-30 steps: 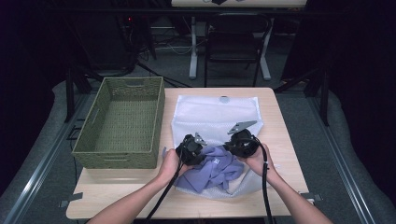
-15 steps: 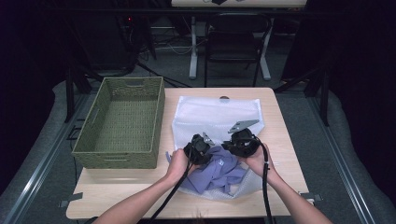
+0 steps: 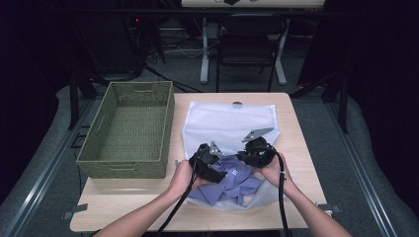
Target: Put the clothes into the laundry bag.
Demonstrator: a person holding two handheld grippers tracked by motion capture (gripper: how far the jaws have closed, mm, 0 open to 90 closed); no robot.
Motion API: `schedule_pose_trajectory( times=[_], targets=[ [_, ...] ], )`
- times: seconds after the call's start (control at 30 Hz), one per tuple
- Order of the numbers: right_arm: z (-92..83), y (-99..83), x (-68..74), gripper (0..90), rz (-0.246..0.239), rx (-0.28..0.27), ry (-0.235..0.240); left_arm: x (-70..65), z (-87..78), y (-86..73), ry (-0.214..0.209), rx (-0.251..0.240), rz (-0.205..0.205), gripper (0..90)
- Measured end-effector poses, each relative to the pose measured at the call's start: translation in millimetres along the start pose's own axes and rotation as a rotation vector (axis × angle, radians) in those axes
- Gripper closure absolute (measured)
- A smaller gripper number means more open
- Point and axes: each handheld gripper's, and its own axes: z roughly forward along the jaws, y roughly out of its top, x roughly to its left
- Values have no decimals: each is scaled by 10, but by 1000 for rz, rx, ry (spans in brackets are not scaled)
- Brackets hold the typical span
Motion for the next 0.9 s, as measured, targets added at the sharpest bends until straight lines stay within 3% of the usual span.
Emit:
schedule_pose_trajectory(
  times=[0.07, 0.1, 0.2, 0.37, 0.43, 0.5, 0.53, 0.6, 0.63, 0.77, 0.9],
  targets=[
    [4, 1, -3, 884, 1, 2, 1, -22, 40, -7, -14, 19, 13, 346],
    [8, 3, -3, 884, 0, 3, 0, -52, 148, -25, -24, 59, 33, 368],
    [5, 7, 6, 884, 1, 4, -1, -63, 309, -59, -31, 78, 58, 519],
    [-24, 1, 7, 884, -1, -1, 2, -58, 426, -71, -39, 78, 65, 807],
    [-40, 11, 7, 884, 1, -8, 3, -29, 401, -32, -10, 32, 54, 861],
    [-73, 25, 11, 884, 2, -19, 1, 7, 317, 41, 20, -25, 29, 870],
    [-73, 25, 11, 884, 2, -19, 1, 7, 317, 41, 20, -25, 29, 871],
    [-152, 54, 34, 884, 4, -48, 0, 25, 188, 112, 71, -122, -17, 872],
    [-174, 62, 43, 884, 1, -57, 0, 32, 163, 116, 84, -146, -31, 871],
    [-159, 65, 54, 884, 2, -51, 8, 52, 305, 53, 89, -106, -43, 832],
    [-64, 8, 30, 884, 5, -11, 9, 55, 380, 13, 69, -49, -29, 663]
  ],
)
